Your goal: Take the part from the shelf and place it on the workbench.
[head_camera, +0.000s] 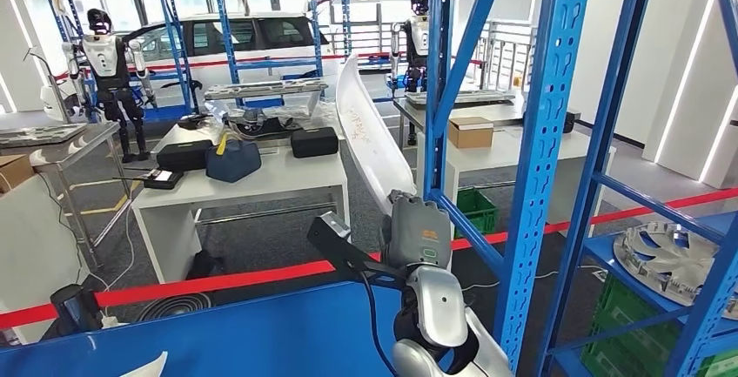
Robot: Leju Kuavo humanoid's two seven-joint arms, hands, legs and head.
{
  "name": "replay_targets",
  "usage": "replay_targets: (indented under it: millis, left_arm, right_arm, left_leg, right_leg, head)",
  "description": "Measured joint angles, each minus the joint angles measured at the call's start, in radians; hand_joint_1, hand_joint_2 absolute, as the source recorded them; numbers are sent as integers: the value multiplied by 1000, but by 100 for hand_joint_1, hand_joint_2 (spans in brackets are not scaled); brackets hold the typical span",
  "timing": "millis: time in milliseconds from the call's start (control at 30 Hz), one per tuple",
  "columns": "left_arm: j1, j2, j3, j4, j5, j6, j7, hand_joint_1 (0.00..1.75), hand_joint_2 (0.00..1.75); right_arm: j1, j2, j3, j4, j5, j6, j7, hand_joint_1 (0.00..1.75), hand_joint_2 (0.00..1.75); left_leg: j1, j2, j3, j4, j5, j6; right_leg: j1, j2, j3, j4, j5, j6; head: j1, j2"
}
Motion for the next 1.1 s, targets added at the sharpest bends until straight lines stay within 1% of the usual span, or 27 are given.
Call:
replay_targets:
  millis: [67, 100, 200, 233, 267, 300, 367, 400, 433, 467, 500, 533, 567, 600, 633, 733, 767, 800, 833, 867, 900, 933, 967, 1000, 1033, 1067, 1100]
  left_arm:
    - [-3, -1, 0, 0, -6, 0, 1, 0, 175]
    - [-4, -1, 0, 0, -10, 1, 2, 0, 175]
    - [-3, -4, 0, 0, -26, 2, 9, 0, 175]
    - [-3, -6, 0, 0, -32, 3, 11, 0, 175]
    - [-3, -7, 0, 0, -39, 7, 14, 0, 175]
    - [-3, -8, 0, 0, -44, 14, 16, 0, 175]
    - [1, -8, 0, 0, -49, 35, 19, 0, 175]
    - [4, -8, 0, 0, -50, 45, 18, 0, 175]
    - [8, -8, 0, 0, -50, 53, 17, 0, 175]
    - [12, -8, 0, 0, -51, 61, 16, 0, 175]
    - [16, -8, 0, 0, -53, 67, 15, 0, 175]
    - [18, -8, 0, 0, -56, 72, 14, 0, 175]
    - [20, -9, 0, 0, -58, 76, 14, 0, 175]
    - [21, -9, 0, 0, -61, 80, 14, 0, 175]
    - [23, -10, 0, 0, -62, 82, 14, 0, 175]
    - [32, -9, 0, 0, -57, 86, 15, 0, 175]
    - [35, -9, 0, 1, -54, 86, 15, 0, 175]
    - [38, -9, 0, 1, -51, 86, 14, 0, 175]
    - [40, -8, 0, 1, -50, 83, 14, 0, 175]
    - [41, -8, 0, 2, -51, 80, 14, 0, 175]
    - [43, -7, 0, 2, -52, 77, 14, 0, 175]
    - [44, -6, 0, 2, -53, 74, 14, 0, 175]
    - [45, -5, 0, 1, -52, 73, 13, 0, 175]
    - [46, -5, 0, 1, -50, 74, 10, 0, 175]
    - [46, -4, 0, 1, -47, 75, 7, 0, 175]
    - [44, -4, 0, 0, -44, 77, 3, 0, 175]
    - [42, -3, 0, 0, -42, 80, -1, 0, 175]
  right_arm:
    - [-12, 0, -1, -18, 1, 10, 0, 168, 175]
    - [-18, 0, -2, -27, 1, 14, 0, 168, 175]
    - [-21, -7, -8, -55, 2, 15, 0, 168, 175]
    - [-18, -14, -12, -69, 2, 15, 0, 168, 175]
    - [-15, -23, -16, -87, 3, 15, 0, 168, 175]
    - [-9, -34, -21, -107, 4, 14, 0, 168, 175]
    - [10, -53, -30, -148, 6, 14, 0, 168, 175]
    - [22, -62, -35, -167, 7, 14, 0, 168, 175]
    - [35, -69, -39, -185, 9, 15, 0, 168, 175]
    - [45, -76, -44, -201, 10, 16, 0, 168, 175]
    - [52, -81, -48, -215, 13, 17, 0, 168, 175]
    - [55, -85, -51, -229, 15, 17, 0, 168, 175]
    - [58, -87, -53, -241, 18, 17, 0, 168, 175]
    - [59, -88, -56, -252, 20, 17, 0, 168, 175]
    - [61, -90, -59, -261, 21, 17, 0, 168, 175]
    - [65, -94, -68, -273, 22, 17, 0, 168, 175]
    - [66, -94, -69, -274, 22, 17, 0, 168, 175]
    - [66, -93, -70, -276, 21, 17, 0, 168, 175]
    - [66, -93, -71, -277, 21, 18, 0, 168, 175]
    - [67, -93, -72, -277, 21, 18, 0, 168, 175]
    - [70, -93, -74, -278, 22, 19, 0, 168, 175]
    - [73, -93, -75, -278, 23, 18, 0, 168, 175]
    - [77, -94, -78, -278, 25, 17, 0, 168, 175]
    - [81, -94, -80, -278, 26, 15, 0, 168, 175]
    - [82, -95, -84, -278, 28, 13, 0, 168, 175]
    - [81, -95, -87, -278, 29, 11, 0, 168, 175]
    - [78, -94, -91, -278, 30, 11, 0, 168, 175]
  left_leg:
    - [-6, -1, 85, -139, 35, 12]
    - [-10, -1, 107, -178, 43, 18]
    - [-13, -1, 106, -190, 59, 34]
    - [-11, 1, 100, -193, 67, 42]
    - [-9, 2, 93, -196, 77, 50]
    - [-7, 4, 83, -199, 87, 57]
    - [-8, 6, 61, -198, 103, 65]
    - [-9, 6, 49, -198, 111, 66]
    - [-11, 7, 38, -196, 119, 66]
    - [-12, 7, 26, -194, 127, 65]
    - [-13, 8, 15, -192, 134, 64]
    - [-14, 9, 5, -188, 141, 63]
    - [-16, 9, -3, -185, 148, 60]
    - [-17, 9, -8, -184, 154, 55]
    - [-17, 9, -10, -184, 161, 50]
    - [-16, 9, -14, -190, 177, 31]
    - [-16, 8, -21, -180, 162, 26]
    - [-16, 7, -34, -151, 129, 21]
    - [-13, 6, -50, -101, 81, 17]
    - [-13, 5, -67, -37, 29, 12]
    - [-11, 5, -80, 28, -8, 8]
    - [-10, 5, -83, 77, -22, 5]
    - [-9, 5, -72, 97, -13, 3]
    - [-8, 5, -45, 83, 11, 2]
    - [-7, 5, 0, 34, 35, 1]
    - [-7, 4, 57, -37, 42, 2]
    - [-9, 2, 107, -108, 36, 6]
  right_leg:
    - [3, 0, -8, 1, 9, 8]
    - [4, 0, -10, 1, 15, 14]
    - [4, -1, -15, -5, 29, 32]
    - [3, -1, -20, 1, 22, 38]
    - [3, -1, -31, 23, -1, 43]
    - [2, -1, -48, 66, -39, 47]
    - [1, -2, -90, 195, -128, 55]
    - [1, -2, -102, 251, -153, 57]
    - [2, -2, -100, 278, -157, 56]
    - [2, -2, -79, 268, -141, 54]
    - [4, -2, -41, 223, -116, 49]
    - [6, -2, 10, 155, -95, 43]
    - [10, -4, 59, 82, -88, 35]
    - [15, -5, 93, 29, -86, 29]
    - [18, -6, 112, -5, -90, 22]
    - [17, -6, 103, -23, -75, 6]
    - [15, -7, 97, -26, -64, -2]
    - [11, -8, 87, -29, -51, -8]
    - [8, -9, 76, -30, -39, -12]
    - [7, -9, 62, -30, -28, -14]
    - [7, -9, 48, -30, -16, -13]
    - [6, -9, 33, -30, -5, -12]
    - [6, -9, 19, -29, 6, -9]
    - [5, -10, 5, -27, 17, -6]
    - [4, -10, -9, -25, 27, -2]
    - [3, -10, -21, -21, 35, 3]
    - [3, -10, -30, -18, 43, 9]
  head:
    - [0, 0]
    - [0, 0]
    - [0, 0]
    - [0, 0]
    - [1, 0]
    - [1, 0]
    - [2, 0]
    - [2, 0]
    - [2, 0]
    - [2, 0]
    - [2, 0]
    - [2, 0]
    - [2, 0]
    - [2, 0]
    - [2, 0]
    - [3, 0]
    - [2, 0]
    - [1, 0]
    - [1, 0]
    - [0, 0]
    - [0, 0]
    - [0, 0]
    - [0, 0]
    - [0, 0]
    - [0, 0]
    - [0, 0]
    - [0, 0]
